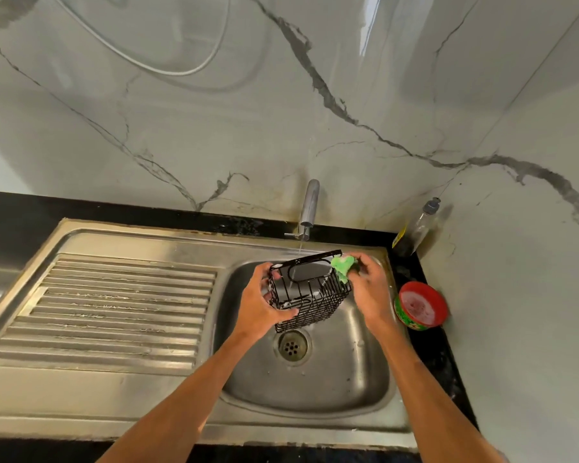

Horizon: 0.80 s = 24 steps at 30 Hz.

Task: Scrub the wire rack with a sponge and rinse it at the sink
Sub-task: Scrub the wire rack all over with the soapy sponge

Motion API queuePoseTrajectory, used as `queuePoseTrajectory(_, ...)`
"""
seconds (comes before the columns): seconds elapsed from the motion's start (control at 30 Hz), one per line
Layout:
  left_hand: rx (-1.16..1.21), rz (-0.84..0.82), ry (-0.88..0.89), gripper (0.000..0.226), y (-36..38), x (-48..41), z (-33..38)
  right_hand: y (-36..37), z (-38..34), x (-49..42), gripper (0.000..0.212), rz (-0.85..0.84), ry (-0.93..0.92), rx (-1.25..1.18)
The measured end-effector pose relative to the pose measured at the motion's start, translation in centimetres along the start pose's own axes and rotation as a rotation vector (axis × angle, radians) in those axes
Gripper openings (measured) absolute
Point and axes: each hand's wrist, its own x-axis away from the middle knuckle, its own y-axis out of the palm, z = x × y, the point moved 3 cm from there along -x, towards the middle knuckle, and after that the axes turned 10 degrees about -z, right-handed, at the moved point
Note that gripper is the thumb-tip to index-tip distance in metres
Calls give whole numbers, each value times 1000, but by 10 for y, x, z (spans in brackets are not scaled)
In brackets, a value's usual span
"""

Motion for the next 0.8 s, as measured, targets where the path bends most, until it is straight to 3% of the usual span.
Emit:
queuePoseTrajectory(0.1, -45, 1, 41, 102, -3, -2, 2, 19, -12, 4, 34, 206, -165, 370)
queuePoseTrajectory(0.27, -97, 33, 76, 101, -7, -3, 4, 84, -28, 24, 41, -8, -599, 717)
queuePoseTrajectory(0.4, -131, 28, 73, 104, -12, -5, 4, 70, -35, 8, 43, 123, -483, 642)
queuePoseTrajectory(0.5, -164, 34, 91, 101, -15, -5, 2, 112, -39, 25, 42, -117, -726, 832)
queuePoseTrajectory(0.57, -169, 26, 101, 97, -15, -6, 2, 117, -40, 28, 38, -169, -830, 945)
queuePoseTrajectory(0.7, -173, 23, 81, 100, -17, -7, 0, 83, -42, 6, 39, 69, -594, 772)
queuePoseTrajectory(0.8, -177, 20, 89, 98, -17, -9, -2, 112, -41, 25, 36, -147, -722, 920)
